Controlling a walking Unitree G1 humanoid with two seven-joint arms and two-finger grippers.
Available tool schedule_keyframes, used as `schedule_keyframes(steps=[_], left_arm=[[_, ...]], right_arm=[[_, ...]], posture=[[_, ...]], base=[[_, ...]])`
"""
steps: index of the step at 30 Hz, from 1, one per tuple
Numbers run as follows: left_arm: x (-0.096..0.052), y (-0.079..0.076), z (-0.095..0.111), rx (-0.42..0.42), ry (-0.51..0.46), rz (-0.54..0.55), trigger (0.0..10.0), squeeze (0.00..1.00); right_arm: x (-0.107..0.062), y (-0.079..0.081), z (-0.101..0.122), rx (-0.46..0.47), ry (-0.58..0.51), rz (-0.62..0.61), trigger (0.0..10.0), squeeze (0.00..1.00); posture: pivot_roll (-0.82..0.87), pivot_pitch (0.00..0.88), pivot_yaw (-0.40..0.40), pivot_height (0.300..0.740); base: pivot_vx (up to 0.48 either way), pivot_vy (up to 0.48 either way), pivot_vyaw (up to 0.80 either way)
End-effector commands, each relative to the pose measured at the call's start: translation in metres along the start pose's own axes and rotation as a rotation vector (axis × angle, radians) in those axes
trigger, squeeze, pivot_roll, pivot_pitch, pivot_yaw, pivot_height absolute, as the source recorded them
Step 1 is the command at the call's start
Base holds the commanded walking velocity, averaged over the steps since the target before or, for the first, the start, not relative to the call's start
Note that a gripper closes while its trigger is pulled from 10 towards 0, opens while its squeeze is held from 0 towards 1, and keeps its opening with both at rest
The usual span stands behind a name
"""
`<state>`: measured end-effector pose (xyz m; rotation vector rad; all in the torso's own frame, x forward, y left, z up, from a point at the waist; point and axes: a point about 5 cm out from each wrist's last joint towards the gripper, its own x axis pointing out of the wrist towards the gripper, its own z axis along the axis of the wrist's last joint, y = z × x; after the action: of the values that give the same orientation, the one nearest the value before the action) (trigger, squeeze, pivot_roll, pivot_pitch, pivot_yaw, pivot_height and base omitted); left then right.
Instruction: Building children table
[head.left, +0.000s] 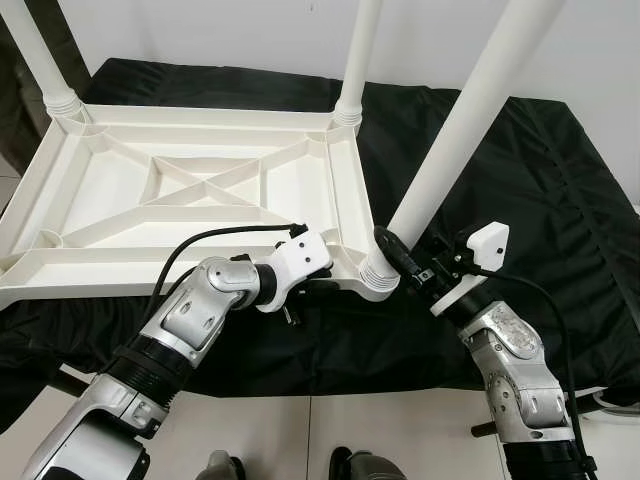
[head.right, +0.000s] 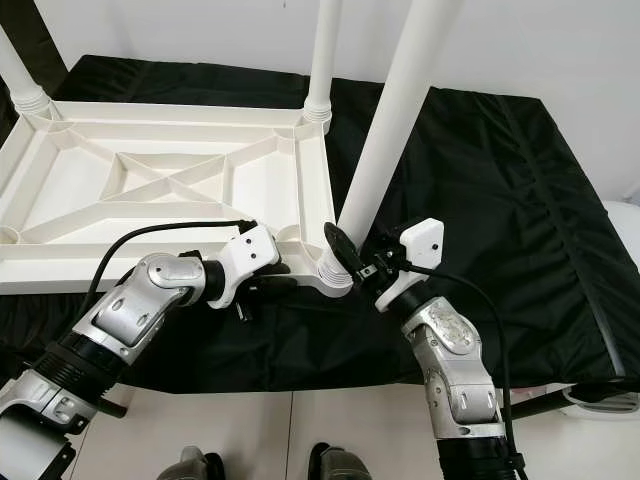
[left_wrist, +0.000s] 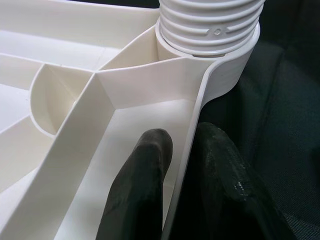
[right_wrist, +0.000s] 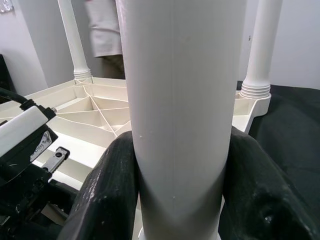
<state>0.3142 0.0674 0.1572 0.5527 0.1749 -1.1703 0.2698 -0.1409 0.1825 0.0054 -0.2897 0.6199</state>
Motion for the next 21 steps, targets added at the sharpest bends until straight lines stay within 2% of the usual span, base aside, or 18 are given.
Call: schedule_keyframes(steps=[1,6,15,21], left_arm=[[0.0042,-0.0038,0.0010,0.020,0.008,-0.062,10.0,0.00],[0.0041,-0.0032,0.0012,0.020,0.007,-0.060,10.0,0.00],[0.0032,-0.0006,0.0021,0.025,0.006,-0.054,10.0,0.00],[0.0031,-0.0004,0.0022,0.025,0.006,-0.054,10.0,0.00]], right_arm=[[-0.0036,0.0169,-0.0274,0.063,0.129,0.039,10.0,0.00],[-0.0037,0.0193,-0.0284,0.059,0.131,0.032,10.0,0.00],[-0.0046,0.0173,-0.0252,0.016,0.108,-0.106,10.0,0.00],[-0.0052,0.0163,-0.0253,0.008,0.108,-0.137,10.0,0.00]], posture=[[-0.07,0.162,-0.040,0.740],[-0.07,0.160,-0.039,0.740],[-0.08,0.155,-0.039,0.740],[-0.07,0.155,-0.039,0.740]], base=[[0.000,0.000,0.00],[0.000,0.000,0.00],[0.000,0.000,0.00],[0.000,0.000,0.00]])
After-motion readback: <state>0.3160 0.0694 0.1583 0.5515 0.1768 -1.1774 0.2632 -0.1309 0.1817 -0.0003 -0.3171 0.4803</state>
